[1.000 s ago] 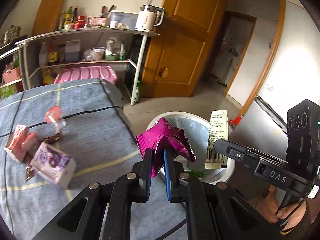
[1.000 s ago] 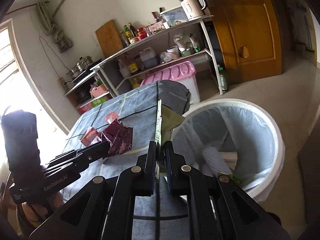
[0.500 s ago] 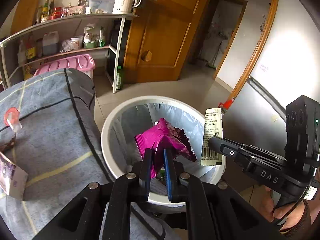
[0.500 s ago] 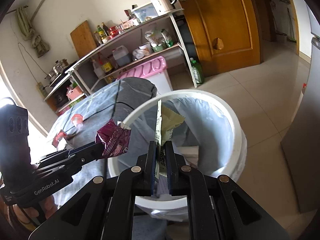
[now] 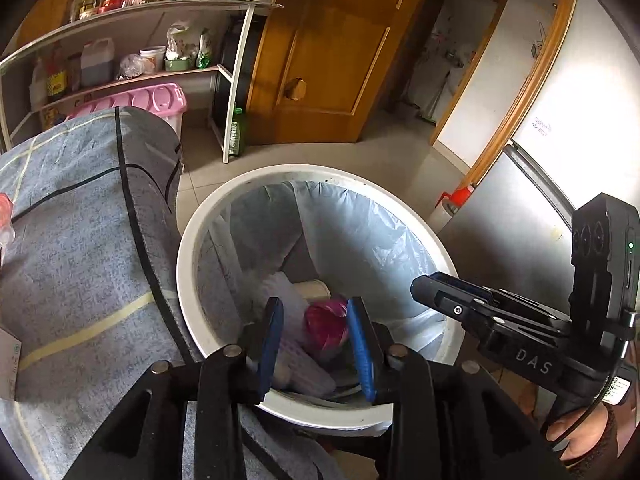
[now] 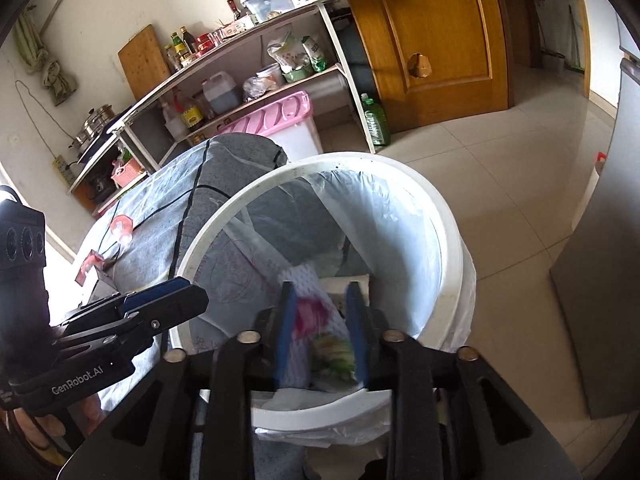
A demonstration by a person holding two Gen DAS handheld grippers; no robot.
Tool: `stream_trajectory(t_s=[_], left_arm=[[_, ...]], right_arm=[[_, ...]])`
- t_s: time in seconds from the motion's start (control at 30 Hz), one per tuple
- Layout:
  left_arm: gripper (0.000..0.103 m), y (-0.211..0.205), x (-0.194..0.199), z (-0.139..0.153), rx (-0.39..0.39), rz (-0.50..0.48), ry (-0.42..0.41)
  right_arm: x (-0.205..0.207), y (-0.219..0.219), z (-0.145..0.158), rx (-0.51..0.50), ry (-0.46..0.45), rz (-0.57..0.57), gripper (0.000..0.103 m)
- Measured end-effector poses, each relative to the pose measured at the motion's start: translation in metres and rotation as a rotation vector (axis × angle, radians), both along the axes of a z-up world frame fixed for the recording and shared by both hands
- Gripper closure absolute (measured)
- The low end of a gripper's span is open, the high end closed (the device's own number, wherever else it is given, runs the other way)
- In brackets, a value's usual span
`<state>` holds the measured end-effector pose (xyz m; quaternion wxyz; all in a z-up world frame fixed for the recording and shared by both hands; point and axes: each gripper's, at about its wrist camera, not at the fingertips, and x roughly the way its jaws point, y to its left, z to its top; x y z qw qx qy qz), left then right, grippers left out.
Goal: Collect trash
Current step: 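Open both grippers over the bin to drop the wrappers, then move both tools back over the cartons on the table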
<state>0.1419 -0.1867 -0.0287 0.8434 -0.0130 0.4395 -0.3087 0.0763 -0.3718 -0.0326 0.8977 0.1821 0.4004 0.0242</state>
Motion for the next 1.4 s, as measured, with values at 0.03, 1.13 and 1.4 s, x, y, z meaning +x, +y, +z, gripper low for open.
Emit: stream_trajectory(t_s=[0.03,1.13,1.4], left_arm=[[0.070,0.001,-0.001,0.001,0.003,0.002,-0.005],[0.070,0.141,-0.027,0.045,0.007,0.262,-0.141],[0.070,0.200,-0.029,0.045,0.004,0.391,-0.141]], right_arm=[[-0.001,0.000,0.000,0.002,-0.001,-0.002,0.068],[0.010,0.102,0.038,0.048,-0.111,0.168,0.068],[0.024,0.147,0.037,0.051,-0.108,0.268,0.068]])
